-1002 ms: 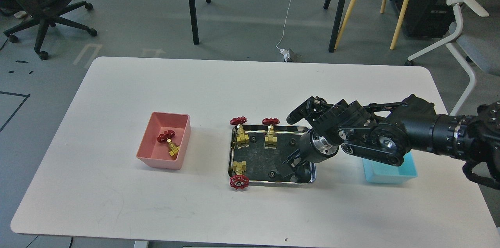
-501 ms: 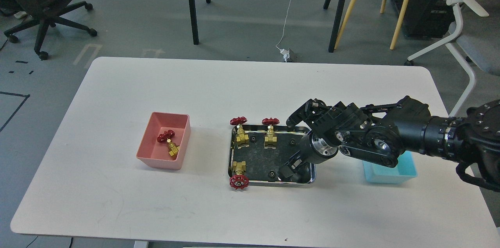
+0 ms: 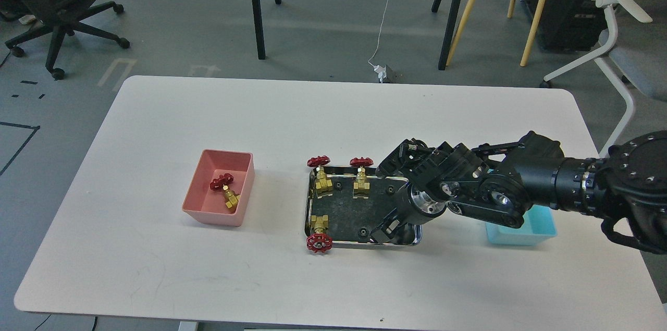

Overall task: Place valve in pink box and gear in blue box
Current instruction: 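Close the right hand fingers around the black gear on the tray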

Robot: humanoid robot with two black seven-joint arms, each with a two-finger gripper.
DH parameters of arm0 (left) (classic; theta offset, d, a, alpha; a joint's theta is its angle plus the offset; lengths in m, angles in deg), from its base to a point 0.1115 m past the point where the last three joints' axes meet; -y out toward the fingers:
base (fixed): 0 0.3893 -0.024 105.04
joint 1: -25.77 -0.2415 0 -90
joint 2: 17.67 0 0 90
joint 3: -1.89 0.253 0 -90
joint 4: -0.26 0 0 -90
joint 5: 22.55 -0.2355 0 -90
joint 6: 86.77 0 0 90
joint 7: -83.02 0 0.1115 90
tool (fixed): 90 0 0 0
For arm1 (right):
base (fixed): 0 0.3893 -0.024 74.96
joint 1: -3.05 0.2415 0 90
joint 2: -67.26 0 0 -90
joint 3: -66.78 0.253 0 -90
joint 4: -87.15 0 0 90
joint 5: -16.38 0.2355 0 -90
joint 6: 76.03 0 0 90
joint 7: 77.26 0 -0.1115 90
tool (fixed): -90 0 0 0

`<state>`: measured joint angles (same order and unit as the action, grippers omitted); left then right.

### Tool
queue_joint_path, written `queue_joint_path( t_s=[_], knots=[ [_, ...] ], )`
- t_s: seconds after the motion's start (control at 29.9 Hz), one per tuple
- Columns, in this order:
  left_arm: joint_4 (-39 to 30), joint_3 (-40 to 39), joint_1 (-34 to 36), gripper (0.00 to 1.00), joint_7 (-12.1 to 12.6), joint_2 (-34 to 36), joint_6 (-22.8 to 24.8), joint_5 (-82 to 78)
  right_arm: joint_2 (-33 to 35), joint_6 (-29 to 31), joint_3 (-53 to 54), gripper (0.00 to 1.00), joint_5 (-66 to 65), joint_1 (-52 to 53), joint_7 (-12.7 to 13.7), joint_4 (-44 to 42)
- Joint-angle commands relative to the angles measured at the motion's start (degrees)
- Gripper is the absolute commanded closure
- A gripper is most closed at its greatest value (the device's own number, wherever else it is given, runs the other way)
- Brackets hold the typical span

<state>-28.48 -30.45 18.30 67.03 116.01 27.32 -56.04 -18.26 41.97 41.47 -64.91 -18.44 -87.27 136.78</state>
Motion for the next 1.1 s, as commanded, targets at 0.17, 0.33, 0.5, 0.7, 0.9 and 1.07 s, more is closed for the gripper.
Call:
queue_joint_path(
  t_s=[0.17,0.33,0.5,0.7,0.9,1.07],
  knots=[
    [0.0,0.0,0.0,0.01,0.1,0.0,0.0,0.0,-1.2,0.0,-0.1,0.36,0.0,1.0,0.2,0.3],
    [0.1,0.0,0.1,0.01,0.1,0.0,-0.1,0.0,-1.6,0.0,-0.5,0.39,-0.2,1.0,0.4,0.2],
    [0.1,0.0,0.1,0.01,0.1,0.2,0.0,0.0,-1.8,0.0,-1.8,0.44,-0.8,1.9,0.4,0.4],
    [1.4,0.0,0.4,0.01,0.1,0.1,0.1,0.0,-1.8,0.0,-1.9,0.44,-0.9,2.3,0.5,0.4],
    [1.8,0.0,0.7,0.01,0.0,0.1,0.2,0.0,-1.8,0.0,-3.0,0.44,-1.2,2.6,0.5,0.5],
    [1.8,0.1,0.7,0.01,0.0,0.1,0.3,0.0,-1.8,0.0,-4.0,0.49,-1.2,2.9,0.5,0.7]
  ],
)
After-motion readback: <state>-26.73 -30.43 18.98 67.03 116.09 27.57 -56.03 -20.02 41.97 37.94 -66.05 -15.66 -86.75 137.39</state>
